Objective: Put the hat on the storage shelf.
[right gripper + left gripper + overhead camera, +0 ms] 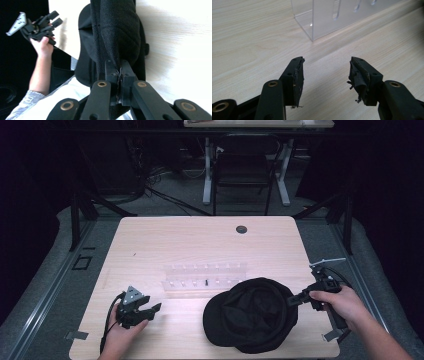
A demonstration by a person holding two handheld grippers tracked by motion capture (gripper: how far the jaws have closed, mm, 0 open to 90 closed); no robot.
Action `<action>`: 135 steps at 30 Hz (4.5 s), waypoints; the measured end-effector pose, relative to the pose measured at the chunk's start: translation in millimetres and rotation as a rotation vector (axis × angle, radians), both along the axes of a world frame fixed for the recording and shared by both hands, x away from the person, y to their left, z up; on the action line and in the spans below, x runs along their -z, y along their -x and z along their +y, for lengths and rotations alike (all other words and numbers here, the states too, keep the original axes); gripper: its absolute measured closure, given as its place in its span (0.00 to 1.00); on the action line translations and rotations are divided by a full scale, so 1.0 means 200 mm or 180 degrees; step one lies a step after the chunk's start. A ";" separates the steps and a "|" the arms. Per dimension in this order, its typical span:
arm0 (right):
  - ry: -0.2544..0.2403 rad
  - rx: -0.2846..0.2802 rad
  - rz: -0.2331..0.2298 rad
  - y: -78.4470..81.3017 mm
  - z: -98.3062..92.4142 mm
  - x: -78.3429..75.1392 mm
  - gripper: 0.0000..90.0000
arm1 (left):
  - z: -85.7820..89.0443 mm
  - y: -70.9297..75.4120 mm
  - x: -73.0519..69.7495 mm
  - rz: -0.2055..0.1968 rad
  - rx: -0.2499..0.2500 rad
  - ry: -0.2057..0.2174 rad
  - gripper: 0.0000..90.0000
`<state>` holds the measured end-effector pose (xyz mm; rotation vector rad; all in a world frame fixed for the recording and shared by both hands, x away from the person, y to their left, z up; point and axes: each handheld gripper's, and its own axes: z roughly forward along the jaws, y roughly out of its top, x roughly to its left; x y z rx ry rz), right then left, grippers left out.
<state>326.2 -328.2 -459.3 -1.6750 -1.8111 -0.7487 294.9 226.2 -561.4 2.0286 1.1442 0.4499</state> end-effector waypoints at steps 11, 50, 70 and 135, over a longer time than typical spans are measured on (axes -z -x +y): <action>-0.0220 0.0029 -0.0130 0.01 0.04 -0.14 0.98 | 0.00 0.00 0.00 0.0000 -0.0002 0.0007 0.50; -0.0762 0.0348 -0.0783 0.01 -0.01 -0.61 0.98 | 0.01 -0.01 0.00 -0.0024 -0.0004 0.0012 0.49; -0.0751 0.0348 -0.0986 -0.03 0.05 -0.82 0.98 | 0.01 -0.01 0.00 -0.0019 -0.0005 0.0029 0.48; -0.0803 0.0192 -0.1118 -0.47 0.57 -0.83 0.98 | 0.02 -0.01 -0.01 -0.0029 0.0009 0.0087 0.48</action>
